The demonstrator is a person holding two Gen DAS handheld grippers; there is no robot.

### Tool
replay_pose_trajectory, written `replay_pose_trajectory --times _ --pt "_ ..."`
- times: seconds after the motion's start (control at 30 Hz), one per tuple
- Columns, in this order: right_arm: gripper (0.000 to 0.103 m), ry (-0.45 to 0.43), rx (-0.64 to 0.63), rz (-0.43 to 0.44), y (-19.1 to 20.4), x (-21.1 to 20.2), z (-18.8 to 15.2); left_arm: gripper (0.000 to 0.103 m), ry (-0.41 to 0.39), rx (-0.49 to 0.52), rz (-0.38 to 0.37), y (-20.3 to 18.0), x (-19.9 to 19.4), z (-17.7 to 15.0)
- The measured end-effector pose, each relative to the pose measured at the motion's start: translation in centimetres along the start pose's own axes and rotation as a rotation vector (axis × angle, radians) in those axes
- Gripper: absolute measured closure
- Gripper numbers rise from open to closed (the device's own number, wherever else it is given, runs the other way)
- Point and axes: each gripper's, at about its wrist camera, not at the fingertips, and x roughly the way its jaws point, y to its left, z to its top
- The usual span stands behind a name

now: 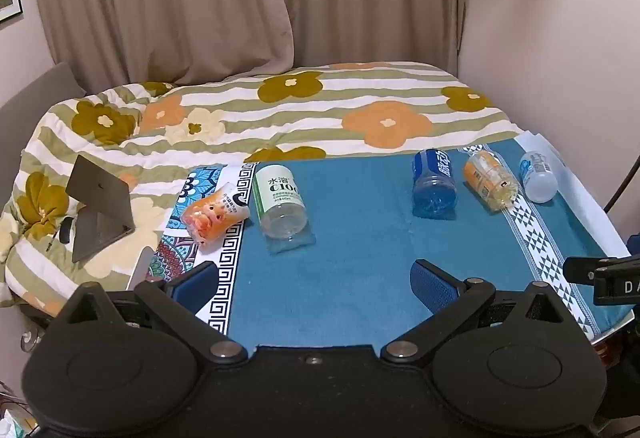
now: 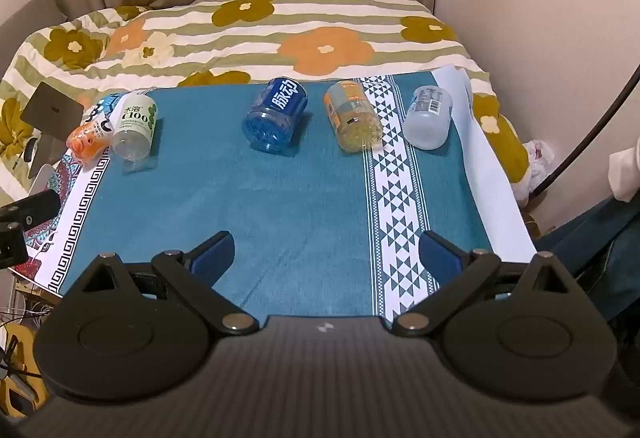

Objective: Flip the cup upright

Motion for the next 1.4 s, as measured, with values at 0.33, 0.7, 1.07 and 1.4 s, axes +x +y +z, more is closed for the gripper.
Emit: replay_pose_trajectory --times 0.33,0.7,1.07,1.4 --pt "0.0 -0.001 0.01 -0.002 -0.25 0.14 0.01 0.0 -0.009 -0.02 -0.014 0.69 -0.1 0.46" --pt "0.0 0.009 0.012 -0.011 -0.05 0.33 0.07 0.0 -0.004 0.006 0.005 -0.03 0.47 0.52" --pt "0.0 0.01 0.011 -0.012 0.1 0.44 0.06 0.0 -0.009 0.006 -0.006 -0.02 0.46 0.61" --pt "0.0 0.011 0.01 -0.014 0.17 0.53 0.08 0.0 -0.008 0.006 -0.008 -0.02 0.54 0.72"
